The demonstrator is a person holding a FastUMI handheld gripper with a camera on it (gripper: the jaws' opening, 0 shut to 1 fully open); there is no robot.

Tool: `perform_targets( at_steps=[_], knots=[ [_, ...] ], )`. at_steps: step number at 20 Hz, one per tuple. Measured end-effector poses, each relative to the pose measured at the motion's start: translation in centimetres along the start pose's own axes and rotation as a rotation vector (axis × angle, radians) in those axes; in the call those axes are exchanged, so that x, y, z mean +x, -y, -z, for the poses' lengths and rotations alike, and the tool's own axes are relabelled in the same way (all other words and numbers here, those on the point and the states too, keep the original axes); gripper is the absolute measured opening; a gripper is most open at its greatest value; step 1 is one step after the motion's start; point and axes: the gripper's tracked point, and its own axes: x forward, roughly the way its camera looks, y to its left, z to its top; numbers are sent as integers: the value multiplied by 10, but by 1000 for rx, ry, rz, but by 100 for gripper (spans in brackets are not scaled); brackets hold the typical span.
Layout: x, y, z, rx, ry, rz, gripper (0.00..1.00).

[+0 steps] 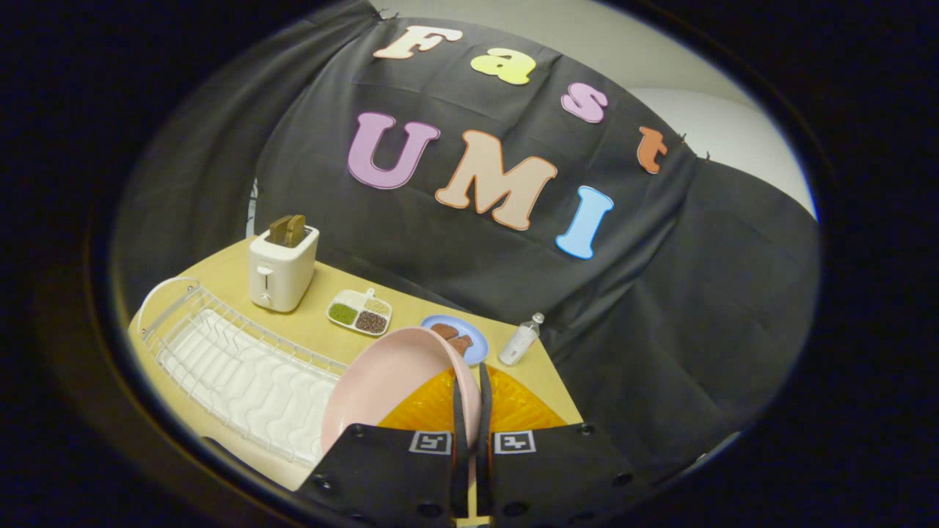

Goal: Take the plate from the dish rack, then take the spoon from the basket and place it into the plate.

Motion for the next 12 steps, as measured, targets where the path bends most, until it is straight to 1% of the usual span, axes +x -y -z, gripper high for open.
perform_targets(
  at_steps=[4,7,12],
  knots=[
    [-1,16,21,39,-14,-19,7],
    [0,23,46,57,-40,-36,7],
    [-1,28,85,131,-82,-75,7]
  ],
)
